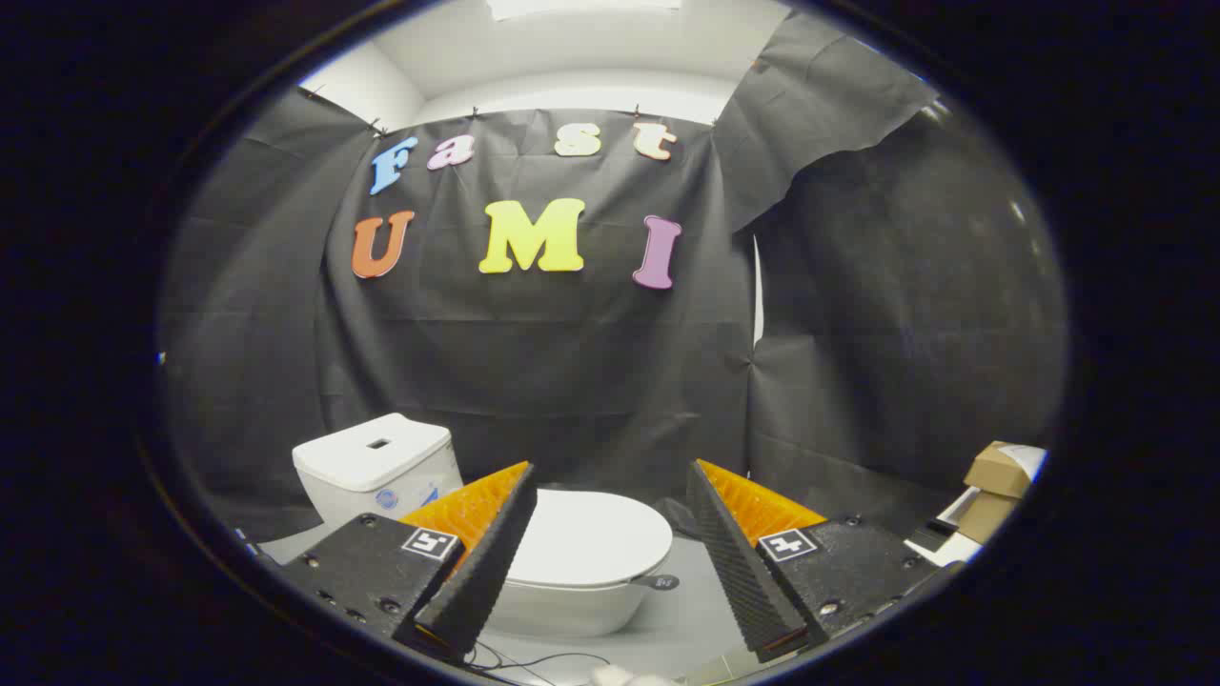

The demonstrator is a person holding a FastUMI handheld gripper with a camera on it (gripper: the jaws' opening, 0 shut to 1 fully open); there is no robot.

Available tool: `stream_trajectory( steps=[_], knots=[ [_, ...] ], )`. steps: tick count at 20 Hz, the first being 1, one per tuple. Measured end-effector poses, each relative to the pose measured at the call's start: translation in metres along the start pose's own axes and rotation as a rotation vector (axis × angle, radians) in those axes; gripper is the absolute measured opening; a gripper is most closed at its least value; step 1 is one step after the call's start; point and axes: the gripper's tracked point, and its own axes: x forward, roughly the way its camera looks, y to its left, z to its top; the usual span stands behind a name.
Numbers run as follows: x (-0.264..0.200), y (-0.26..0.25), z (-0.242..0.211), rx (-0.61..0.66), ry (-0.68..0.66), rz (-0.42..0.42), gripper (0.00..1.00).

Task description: Open the toilet lid.

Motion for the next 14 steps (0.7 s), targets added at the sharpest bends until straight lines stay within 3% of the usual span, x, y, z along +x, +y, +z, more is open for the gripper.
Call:
stream_trajectory(
  steps=[14],
  knots=[
    [-0.004,-0.011,-0.010,0.046,0.030,-0.033,0.99]
  ],
)
